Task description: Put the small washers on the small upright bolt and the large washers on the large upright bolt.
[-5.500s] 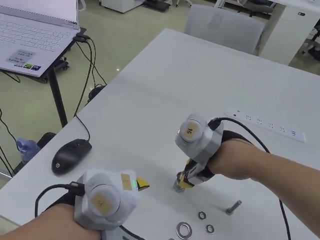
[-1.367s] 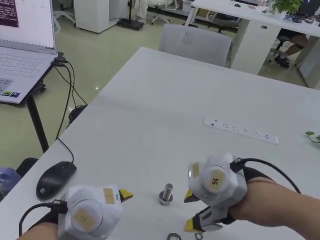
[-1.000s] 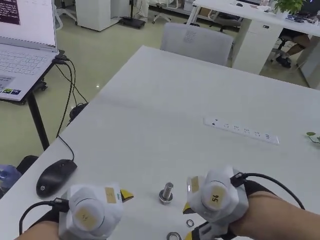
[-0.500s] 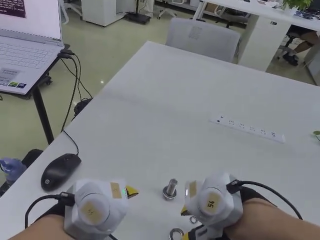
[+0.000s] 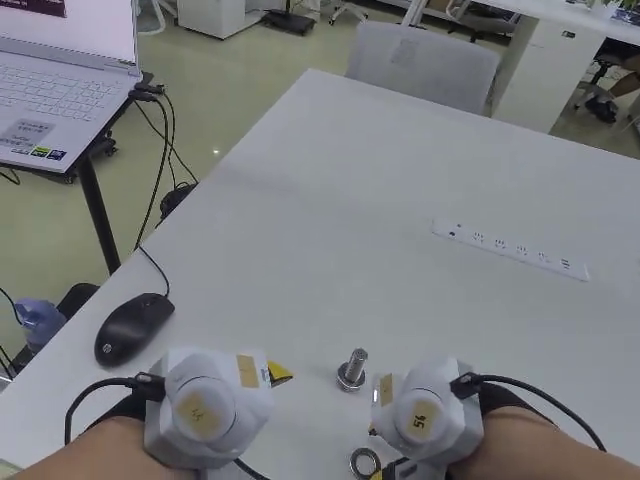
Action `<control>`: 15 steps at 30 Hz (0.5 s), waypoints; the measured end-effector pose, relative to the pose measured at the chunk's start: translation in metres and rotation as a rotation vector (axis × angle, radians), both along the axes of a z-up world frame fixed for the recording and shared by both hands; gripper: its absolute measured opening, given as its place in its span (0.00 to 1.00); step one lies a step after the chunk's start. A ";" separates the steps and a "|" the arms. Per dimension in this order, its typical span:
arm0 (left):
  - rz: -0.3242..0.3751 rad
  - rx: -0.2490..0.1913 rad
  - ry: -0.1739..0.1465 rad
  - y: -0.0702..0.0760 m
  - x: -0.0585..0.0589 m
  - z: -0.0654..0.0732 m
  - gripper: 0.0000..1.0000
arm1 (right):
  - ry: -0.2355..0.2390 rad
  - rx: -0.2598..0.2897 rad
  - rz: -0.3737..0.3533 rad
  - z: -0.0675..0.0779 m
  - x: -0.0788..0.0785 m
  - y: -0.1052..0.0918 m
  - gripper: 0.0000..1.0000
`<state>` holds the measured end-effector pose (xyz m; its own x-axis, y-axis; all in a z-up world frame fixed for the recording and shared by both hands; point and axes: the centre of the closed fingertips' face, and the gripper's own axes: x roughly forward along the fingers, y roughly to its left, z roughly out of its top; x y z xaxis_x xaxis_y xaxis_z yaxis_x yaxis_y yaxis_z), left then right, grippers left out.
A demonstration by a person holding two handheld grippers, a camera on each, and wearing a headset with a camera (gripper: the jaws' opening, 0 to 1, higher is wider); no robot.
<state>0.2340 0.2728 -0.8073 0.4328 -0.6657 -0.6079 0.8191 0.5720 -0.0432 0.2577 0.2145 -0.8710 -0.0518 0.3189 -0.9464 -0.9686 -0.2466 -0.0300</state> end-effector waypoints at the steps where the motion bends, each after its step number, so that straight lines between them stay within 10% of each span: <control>1: 0.000 0.001 -0.001 0.000 0.000 0.000 0.88 | 0.001 -0.002 -0.001 -0.001 0.000 0.000 0.36; 15: 0.010 -0.001 0.000 0.002 -0.001 -0.001 0.86 | 0.007 -0.003 -0.007 -0.008 -0.001 0.000 0.34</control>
<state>0.2333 0.2748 -0.8084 0.4394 -0.6621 -0.6070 0.8135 0.5799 -0.0437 0.2569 0.2149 -0.8790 -0.0566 0.3160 -0.9471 -0.9706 -0.2398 -0.0220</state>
